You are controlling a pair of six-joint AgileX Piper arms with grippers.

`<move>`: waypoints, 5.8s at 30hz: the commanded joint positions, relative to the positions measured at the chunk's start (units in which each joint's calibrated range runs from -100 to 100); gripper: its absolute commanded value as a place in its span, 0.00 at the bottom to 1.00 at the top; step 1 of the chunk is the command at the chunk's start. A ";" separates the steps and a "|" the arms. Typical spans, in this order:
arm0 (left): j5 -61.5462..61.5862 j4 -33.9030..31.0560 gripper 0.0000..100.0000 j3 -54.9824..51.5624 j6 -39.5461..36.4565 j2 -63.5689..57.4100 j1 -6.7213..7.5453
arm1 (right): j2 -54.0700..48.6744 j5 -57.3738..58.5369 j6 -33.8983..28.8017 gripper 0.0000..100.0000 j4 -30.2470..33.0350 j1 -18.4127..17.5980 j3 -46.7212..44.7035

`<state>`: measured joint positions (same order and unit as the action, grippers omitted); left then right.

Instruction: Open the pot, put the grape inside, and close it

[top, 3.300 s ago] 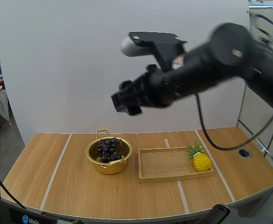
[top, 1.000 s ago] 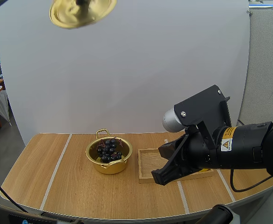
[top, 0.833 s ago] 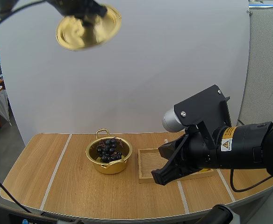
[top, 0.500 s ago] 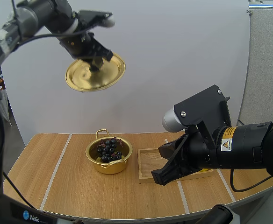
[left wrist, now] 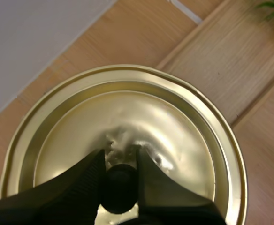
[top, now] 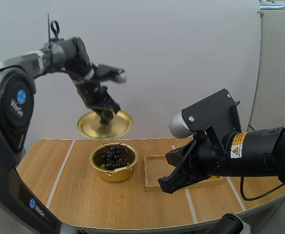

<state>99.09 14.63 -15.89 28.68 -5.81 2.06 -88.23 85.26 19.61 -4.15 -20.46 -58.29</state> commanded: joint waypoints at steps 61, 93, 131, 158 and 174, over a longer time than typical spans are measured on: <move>-13.80 7.77 1.00 -6.22 7.90 -3.98 0.09 | -0.62 -0.57 0.06 0.00 -0.04 -0.03 0.10; 0.91 5.70 1.00 5.23 -5.11 -64.84 0.09 | -0.62 -0.57 0.06 0.00 -0.27 -0.03 0.10; -36.85 5.32 0.00 -35.15 -24.86 -94.19 -1.67 | -9.60 -34.63 -1.53 0.00 -1.13 14.29 -0.81; -99.09 -1.64 0.00 -84.11 -24.42 -94.19 -1.64 | -9.87 -79.26 -1.44 0.00 -1.13 15.09 -41.71; -72.69 -2.12 0.00 -84.11 -29.70 -94.19 -1.79 | -11.77 -59.62 -1.44 0.00 -0.70 15.72 -41.71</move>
<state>23.59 13.09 -99.93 -0.39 -99.78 0.29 -99.57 22.02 18.05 -5.20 -4.90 -100.00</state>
